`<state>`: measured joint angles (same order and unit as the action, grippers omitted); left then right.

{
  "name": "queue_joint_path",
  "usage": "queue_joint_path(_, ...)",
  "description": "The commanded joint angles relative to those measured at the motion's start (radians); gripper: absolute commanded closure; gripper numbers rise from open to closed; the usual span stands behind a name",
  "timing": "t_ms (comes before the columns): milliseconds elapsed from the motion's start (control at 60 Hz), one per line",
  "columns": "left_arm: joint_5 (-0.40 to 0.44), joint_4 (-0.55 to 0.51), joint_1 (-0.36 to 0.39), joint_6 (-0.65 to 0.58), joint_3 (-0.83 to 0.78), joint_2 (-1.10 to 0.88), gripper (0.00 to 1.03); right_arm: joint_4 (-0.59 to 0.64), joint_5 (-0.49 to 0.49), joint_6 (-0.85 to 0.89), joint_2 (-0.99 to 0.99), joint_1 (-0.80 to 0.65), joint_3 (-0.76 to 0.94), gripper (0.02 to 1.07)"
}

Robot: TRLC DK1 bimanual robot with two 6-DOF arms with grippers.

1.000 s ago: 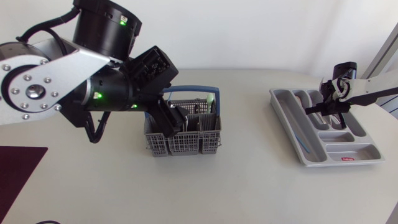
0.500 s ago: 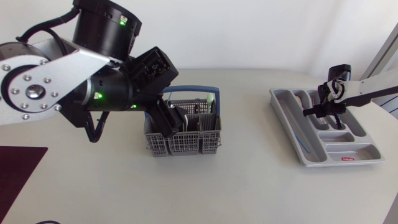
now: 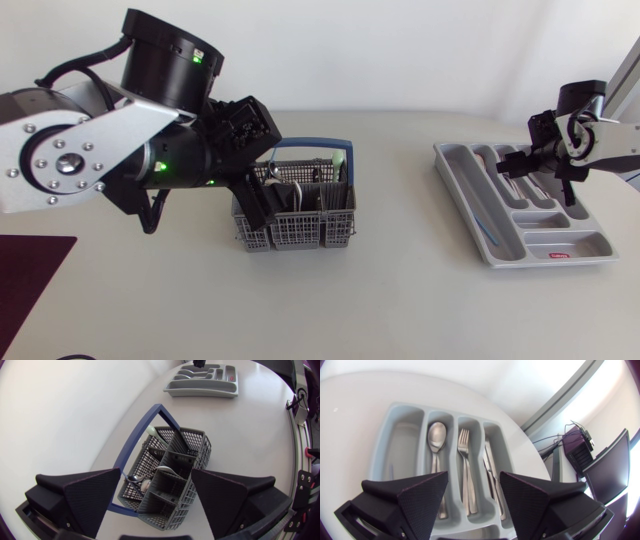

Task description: Sort the cutlery from the basket into the organizer compartments.

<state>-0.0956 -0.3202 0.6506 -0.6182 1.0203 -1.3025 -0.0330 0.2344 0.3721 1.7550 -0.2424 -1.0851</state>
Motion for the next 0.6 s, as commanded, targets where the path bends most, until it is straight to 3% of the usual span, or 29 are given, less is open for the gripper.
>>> queue_joint_path(0, -0.009, 0.017, -0.006, -0.044, -0.035, 0.009, 0.06, -0.008, -0.027, 0.025, -0.1, 0.035, 0.097, 0.25)
queue_joint_path(133, -0.009, 0.027, -0.009, -0.083, -0.062, 0.009, 0.06, 0.025, -0.079, 0.034, -0.285, 0.124, 0.206, 0.25)
queue_joint_path(300, -0.009, 0.055, -0.023, -0.104, -0.094, 0.014, 0.06, 0.13, -0.078, 0.004, -0.476, 0.295, 0.269, 0.25)
queue_joint_path(583, -0.007, 0.098, -0.057, -0.132, -0.141, 0.023, 0.06, 0.294, 0.049, -0.101, -0.558, 0.672, 0.212, 0.26)
